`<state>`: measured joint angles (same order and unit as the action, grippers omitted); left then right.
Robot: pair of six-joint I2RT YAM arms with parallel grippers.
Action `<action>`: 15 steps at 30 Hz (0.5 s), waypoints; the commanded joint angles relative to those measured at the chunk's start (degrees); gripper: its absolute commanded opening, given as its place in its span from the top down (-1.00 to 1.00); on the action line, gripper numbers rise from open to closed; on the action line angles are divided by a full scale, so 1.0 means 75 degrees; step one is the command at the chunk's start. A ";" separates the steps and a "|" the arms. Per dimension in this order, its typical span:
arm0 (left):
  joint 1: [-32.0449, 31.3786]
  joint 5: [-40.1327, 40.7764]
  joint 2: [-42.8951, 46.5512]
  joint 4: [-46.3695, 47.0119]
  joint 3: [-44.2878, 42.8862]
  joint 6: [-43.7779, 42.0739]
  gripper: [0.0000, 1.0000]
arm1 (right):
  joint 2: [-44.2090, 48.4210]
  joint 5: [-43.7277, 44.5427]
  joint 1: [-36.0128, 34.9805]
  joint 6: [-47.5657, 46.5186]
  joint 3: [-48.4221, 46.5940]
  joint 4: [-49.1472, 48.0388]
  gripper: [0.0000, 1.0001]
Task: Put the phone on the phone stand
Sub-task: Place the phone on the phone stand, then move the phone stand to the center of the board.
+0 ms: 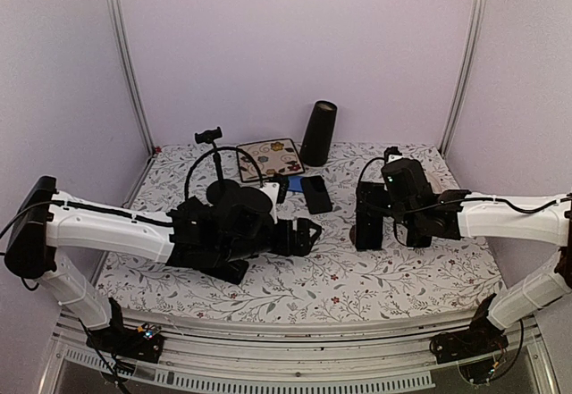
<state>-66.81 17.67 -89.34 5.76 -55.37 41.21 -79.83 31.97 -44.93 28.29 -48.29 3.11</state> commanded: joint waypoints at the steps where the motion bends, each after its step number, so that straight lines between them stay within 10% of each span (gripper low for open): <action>1: 0.0204 0.0257 0.0007 -0.0237 -0.0209 0.0067 -0.93 | 0.0445 -0.0157 0.0037 -0.0179 -0.0181 0.0130 -0.98; 15: 0.1390 0.0359 -0.0282 -0.2096 -0.0925 0.0319 -0.89 | 0.1223 -0.0995 0.0034 -0.0467 -0.0410 0.0650 -0.98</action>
<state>-60.36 19.97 -89.60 -3.09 -58.41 43.94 -73.36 27.20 -44.93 25.74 -49.47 6.17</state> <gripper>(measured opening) 0.952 0.989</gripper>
